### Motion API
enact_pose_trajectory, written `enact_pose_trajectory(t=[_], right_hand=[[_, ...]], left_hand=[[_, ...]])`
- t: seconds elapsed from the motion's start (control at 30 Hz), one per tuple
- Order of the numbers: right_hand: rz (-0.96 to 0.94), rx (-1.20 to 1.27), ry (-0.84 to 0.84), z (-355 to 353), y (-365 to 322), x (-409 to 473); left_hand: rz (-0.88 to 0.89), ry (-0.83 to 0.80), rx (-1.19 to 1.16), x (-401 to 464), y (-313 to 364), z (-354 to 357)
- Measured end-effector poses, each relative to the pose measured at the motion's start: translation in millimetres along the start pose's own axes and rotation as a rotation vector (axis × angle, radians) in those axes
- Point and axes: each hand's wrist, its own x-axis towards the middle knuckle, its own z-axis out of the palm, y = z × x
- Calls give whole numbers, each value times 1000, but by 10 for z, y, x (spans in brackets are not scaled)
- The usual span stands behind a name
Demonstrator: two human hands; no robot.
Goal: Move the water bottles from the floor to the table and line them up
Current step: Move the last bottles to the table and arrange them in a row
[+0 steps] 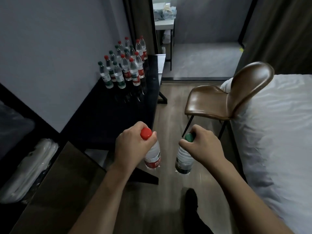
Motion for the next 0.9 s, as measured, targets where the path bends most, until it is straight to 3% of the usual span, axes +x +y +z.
enact_pose_trajectory(t=[0.23, 0.63, 0.9], right_hand=[[-43, 32, -81, 268, 272, 1342], [-135, 41, -42, 129, 275, 3885], [-150, 11, -159, 757, 258, 5273]], left_hand=[[10, -5, 5, 1114, -111, 661], [-17, 93, -45, 3399, 105, 1272], [-68, 52, -21, 4490, -367, 1829]])
